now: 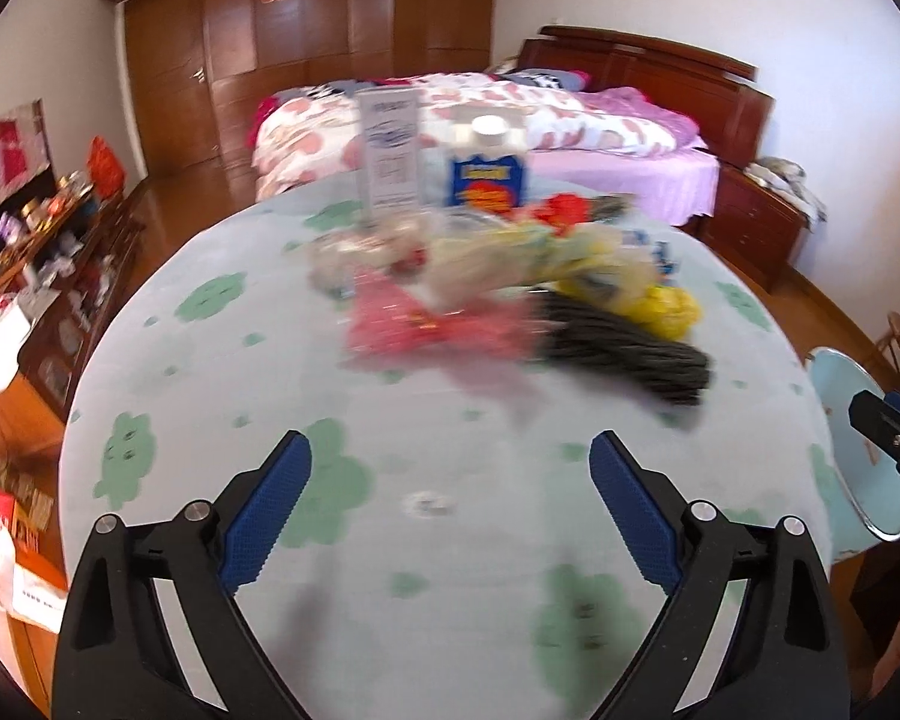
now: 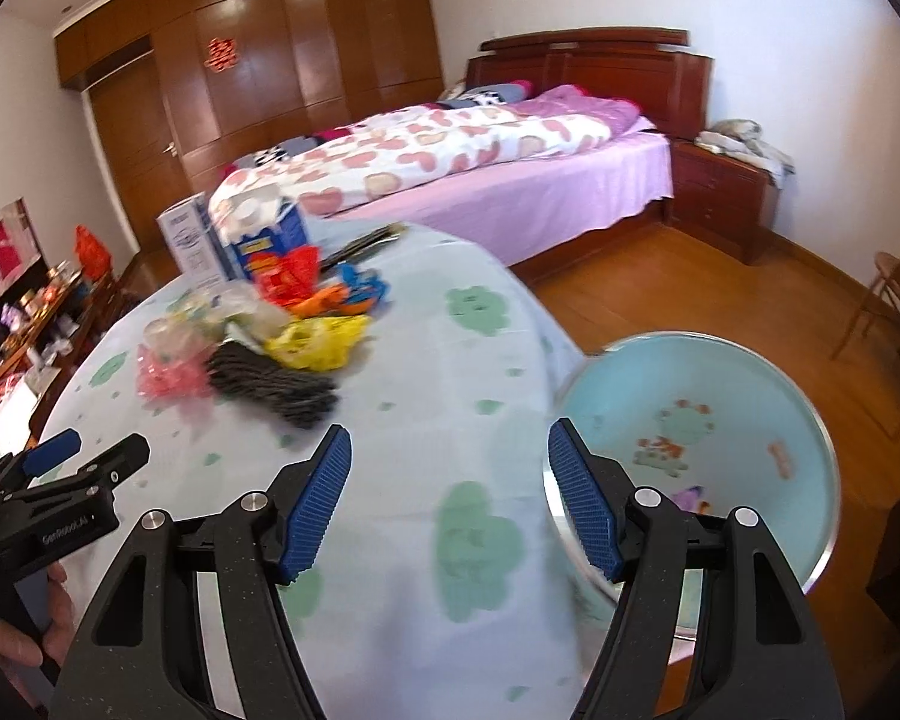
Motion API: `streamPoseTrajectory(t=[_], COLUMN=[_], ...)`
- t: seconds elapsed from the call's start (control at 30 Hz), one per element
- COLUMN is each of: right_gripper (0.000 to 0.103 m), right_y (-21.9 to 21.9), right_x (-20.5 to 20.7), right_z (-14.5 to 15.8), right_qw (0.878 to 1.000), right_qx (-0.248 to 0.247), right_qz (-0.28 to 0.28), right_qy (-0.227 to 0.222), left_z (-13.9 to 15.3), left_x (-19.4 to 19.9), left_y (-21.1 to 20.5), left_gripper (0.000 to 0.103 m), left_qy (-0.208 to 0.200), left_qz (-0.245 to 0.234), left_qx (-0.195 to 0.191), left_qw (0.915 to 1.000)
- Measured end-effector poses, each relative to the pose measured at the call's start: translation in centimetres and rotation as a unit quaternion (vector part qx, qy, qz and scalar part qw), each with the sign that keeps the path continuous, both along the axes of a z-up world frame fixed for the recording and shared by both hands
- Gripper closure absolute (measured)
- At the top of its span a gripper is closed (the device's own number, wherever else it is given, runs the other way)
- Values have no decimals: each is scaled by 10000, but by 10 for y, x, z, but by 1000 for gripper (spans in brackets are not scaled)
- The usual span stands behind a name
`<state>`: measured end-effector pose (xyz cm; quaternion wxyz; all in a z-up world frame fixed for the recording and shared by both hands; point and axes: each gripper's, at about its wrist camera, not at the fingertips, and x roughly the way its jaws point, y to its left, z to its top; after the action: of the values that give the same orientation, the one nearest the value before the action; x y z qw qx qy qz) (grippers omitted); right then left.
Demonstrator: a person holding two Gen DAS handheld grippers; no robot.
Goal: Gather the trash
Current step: 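Move both tools back over the table toward the plastic bags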
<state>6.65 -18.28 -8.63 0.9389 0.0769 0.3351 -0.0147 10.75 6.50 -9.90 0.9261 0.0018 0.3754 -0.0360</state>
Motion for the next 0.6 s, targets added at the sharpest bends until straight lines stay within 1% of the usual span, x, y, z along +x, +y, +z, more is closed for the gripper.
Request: streamPoseTrajectory(t=[0.07,0.2,0.3,0.33,0.4,0.47,0.5,0.53,0.6], right_gripper=[35,35,35,35,35,35,35,35,35], right_y=[12,36,48,55,61,71,71,77,81], right_x=[7,27,40,51,61,83,86,101,111], right_z=[-1,0,3,6,8,13,13,15,17], right_qw=[9999,9989,9977,9966,9958,9944,9942,9932,9921], right_qx=[-5,46,104,117,89,56,57,25,-11], right_qz=[135,458,661,805,895,1032,1053,1145,1229], right_qy=[6,0,-71,-139,-184,-229,-230,-232,-249], left_z=[-1,0,1,1,0,-1,-2,-3,-4], left_x=[3,10,16,18,22,27,30,32,36], left_y=[14,38,52,56,64,69,72,75,77], left_gripper=[12,12,12,12,12,12,12,12,12], left_qy=[18,-5,-18,-23,-13,8,33,63,89], left_qz=[113,339,428,457,493,521,525,511,473], left_qx=[-43,-8,-36,-44,-39,-64,-88,-98,-84], left_qw=[9999,9994,9991,9989,9988,9986,9986,9986,9988])
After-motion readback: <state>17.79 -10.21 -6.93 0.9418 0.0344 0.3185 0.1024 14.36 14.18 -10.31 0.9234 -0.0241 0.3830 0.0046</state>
